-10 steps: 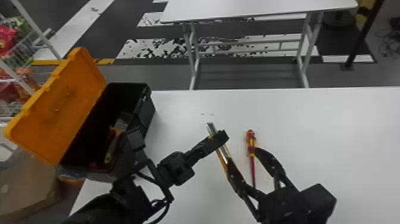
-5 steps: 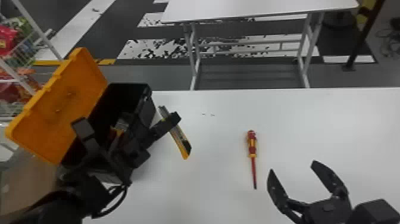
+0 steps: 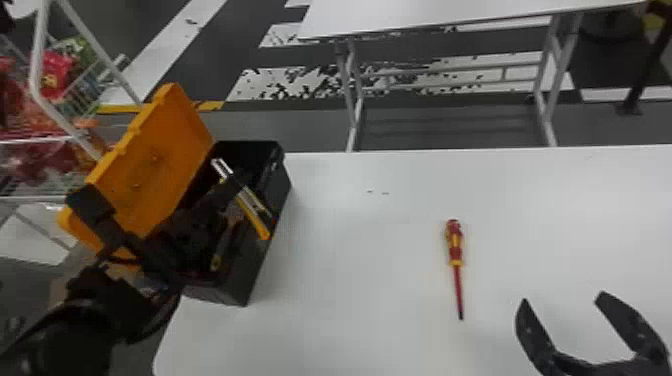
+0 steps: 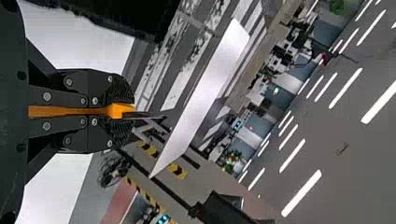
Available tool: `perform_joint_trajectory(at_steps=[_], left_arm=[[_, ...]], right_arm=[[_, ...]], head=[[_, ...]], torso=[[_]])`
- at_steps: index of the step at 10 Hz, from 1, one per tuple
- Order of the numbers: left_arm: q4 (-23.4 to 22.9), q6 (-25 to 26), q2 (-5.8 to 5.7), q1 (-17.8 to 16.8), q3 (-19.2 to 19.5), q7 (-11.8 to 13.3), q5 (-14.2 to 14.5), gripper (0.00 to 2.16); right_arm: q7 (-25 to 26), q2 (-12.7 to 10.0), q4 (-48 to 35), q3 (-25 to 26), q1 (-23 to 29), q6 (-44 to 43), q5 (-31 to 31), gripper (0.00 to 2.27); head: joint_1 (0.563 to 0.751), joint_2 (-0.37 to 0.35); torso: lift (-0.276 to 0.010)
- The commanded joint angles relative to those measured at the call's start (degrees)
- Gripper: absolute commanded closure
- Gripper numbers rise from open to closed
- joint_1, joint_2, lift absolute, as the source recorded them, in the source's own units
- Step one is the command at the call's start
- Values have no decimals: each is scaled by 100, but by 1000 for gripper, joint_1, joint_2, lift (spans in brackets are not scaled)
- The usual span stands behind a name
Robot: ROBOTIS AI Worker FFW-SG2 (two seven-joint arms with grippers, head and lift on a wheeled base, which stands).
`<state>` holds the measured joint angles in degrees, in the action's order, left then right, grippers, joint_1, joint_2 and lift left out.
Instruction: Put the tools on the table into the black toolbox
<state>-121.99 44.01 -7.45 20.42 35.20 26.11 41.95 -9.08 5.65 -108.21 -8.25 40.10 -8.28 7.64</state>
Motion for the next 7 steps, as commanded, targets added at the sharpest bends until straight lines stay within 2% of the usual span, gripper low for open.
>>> perform_joint_trajectory(at_steps=[1, 3, 4, 5, 6, 7], left_arm=[[53, -256, 59, -11, 198, -53, -337, 2138], [70, -819, 173, 33, 330, -414, -820, 2142], [123, -854, 182, 33, 373, -598, -1040, 2142], [246, -1135, 182, 41, 382, -598, -1172, 2142], [281, -1153, 217, 68, 391, -625, -1172, 1720], [299, -1188, 305, 77, 382, -607, -1172, 279]], right_arm=[[-24, -3, 46, 51, 16, -20, 27, 73], [-68, -3, 46, 122, 86, -72, 107, 73], [-68, -3, 46, 157, 121, -125, 124, 73], [-77, -3, 37, 183, 139, -143, 142, 73], [-77, -12, 28, 192, 156, -195, 151, 73], [-77, -12, 20, 192, 156, -195, 151, 73]], head=[[695, 330], [695, 350], [695, 350], [695, 350], [695, 350], [695, 350]], torso=[[-75], [-75], [-75], [-75], [-75], [-75]])
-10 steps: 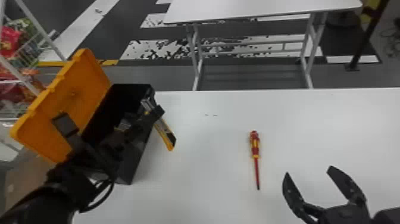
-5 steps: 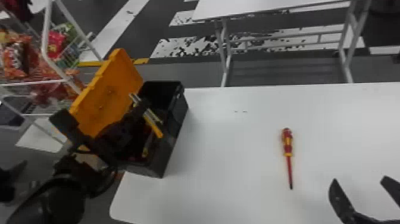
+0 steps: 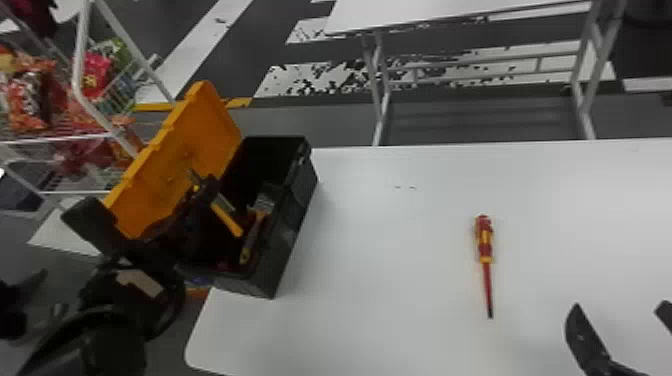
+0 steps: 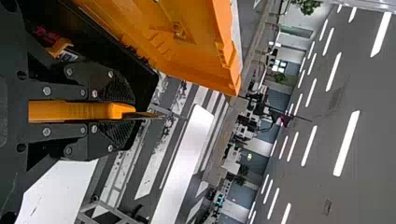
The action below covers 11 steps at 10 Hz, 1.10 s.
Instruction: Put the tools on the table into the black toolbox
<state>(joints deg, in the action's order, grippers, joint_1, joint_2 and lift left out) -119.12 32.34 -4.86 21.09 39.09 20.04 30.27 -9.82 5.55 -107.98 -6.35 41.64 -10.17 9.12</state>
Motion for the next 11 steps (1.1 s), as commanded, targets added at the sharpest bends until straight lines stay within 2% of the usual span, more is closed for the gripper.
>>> perform_joint_trajectory(at_steps=[1, 3, 4, 5, 7, 8, 9, 10, 11], left_arm=[[3, -21, 55, 88, -50, 88, 14, -2], [-50, -21, 169, 282, -252, 334, 14, 29], [-85, -214, 248, 449, -402, 448, 14, 29], [-103, -1058, 310, 730, -692, 518, -126, 33], [-76, -2446, 415, 1169, -1210, 518, -232, 33], [47, -3325, 415, 1310, -1509, 430, -460, 33], [143, -3782, 415, 1433, -1764, 378, -663, 33], [275, -4028, 398, 1503, -1975, 334, -698, 36], [390, -4327, 371, 1556, -2186, 246, -865, 36]], right_arm=[[6, -10, -13, -7, 2, 11, 2, 73], [6, -18, -57, -16, 2, 11, 2, 73], [6, -27, -136, -33, 2, 81, 2, 76], [6, -45, -285, -69, -6, 328, 2, 76], [33, -106, -575, -113, -156, 1136, -7, 80], [68, -133, -654, -148, -252, 1470, -34, 83], [147, -142, -707, -227, -367, 1804, -60, 83], [217, -142, -742, -350, -481, 2103, -104, 83], [375, -150, -769, -526, -622, 2402, -209, 83]], head=[[695, 350], [695, 350], [695, 350], [695, 350], [695, 350], [695, 350], [695, 350], [695, 350], [695, 350]], torso=[[-75], [-75], [-75], [-75], [-75], [-75], [-75], [-75], [-75]])
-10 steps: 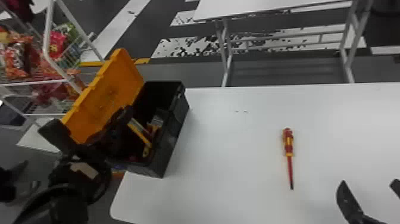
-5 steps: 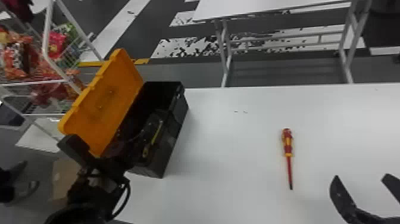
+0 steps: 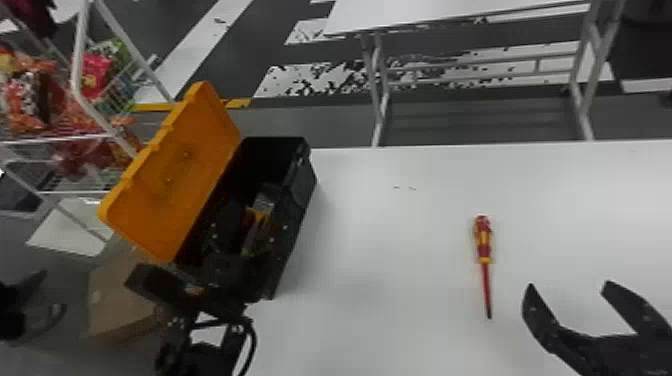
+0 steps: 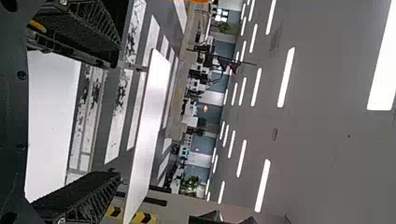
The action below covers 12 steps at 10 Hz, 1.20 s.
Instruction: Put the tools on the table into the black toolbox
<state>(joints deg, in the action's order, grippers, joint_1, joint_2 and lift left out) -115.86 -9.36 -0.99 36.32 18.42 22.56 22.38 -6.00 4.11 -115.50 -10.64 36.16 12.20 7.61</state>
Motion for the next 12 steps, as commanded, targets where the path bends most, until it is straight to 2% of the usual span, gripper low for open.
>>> perform_joint_trajectory(at_steps=[1, 4, 8, 12], left_arm=[[187, -403, -42, 77, -313, -58, -216, 36], [406, -650, -112, 174, -779, -58, -392, 36], [424, -737, -209, 271, -1200, -67, -664, 49], [512, -720, -288, 192, -1473, -76, -796, 53]], right_arm=[[125, -6, -42, -237, -215, 570, -84, 83], [459, -103, -51, -624, -601, 1308, -295, 90], [793, -402, -42, -720, -970, 1923, -392, 90], [1154, -416, 300, -712, -1419, 2380, -427, 97]], head=[[695, 346], [695, 337], [695, 313], [695, 246]], torso=[[-75], [-75], [-75], [-75]])
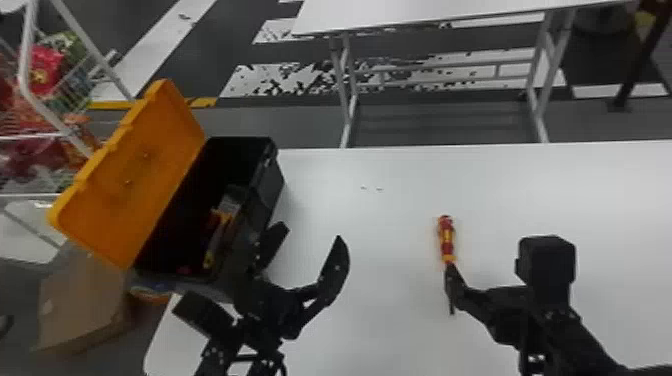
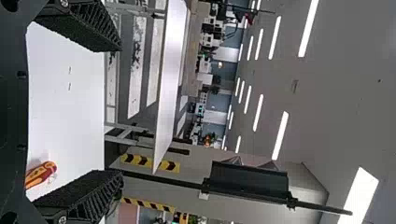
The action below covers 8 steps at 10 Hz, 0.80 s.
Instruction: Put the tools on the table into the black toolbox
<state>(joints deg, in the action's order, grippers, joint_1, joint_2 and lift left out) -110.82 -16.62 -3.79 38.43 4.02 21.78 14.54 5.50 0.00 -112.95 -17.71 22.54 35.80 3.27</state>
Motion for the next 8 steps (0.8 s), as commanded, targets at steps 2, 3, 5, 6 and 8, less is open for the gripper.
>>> perform_joint_trajectory(at_steps=[2, 3, 5, 6, 8], left_arm=[[43, 6, -105, -73, -156, -51, -30, 56], [52, 6, -114, -64, -156, -59, -30, 56], [52, 6, -131, -46, -156, -51, -30, 56], [52, 6, -122, -29, -156, -51, -30, 56], [52, 6, -131, -29, -165, -51, -30, 56]], right_arm=[[188, -5, 265, -57, -250, 72, 7, 97], [197, -5, 441, -75, -364, 55, 7, 97], [144, -5, 617, -163, -505, 19, 7, 97], [100, -5, 696, -206, -548, 19, 7, 97], [30, -5, 863, -303, -645, 2, -63, 93]], head=[[695, 210], [695, 202], [695, 202], [695, 208], [695, 225]], torso=[[-75], [-75], [-75], [-75], [-75]])
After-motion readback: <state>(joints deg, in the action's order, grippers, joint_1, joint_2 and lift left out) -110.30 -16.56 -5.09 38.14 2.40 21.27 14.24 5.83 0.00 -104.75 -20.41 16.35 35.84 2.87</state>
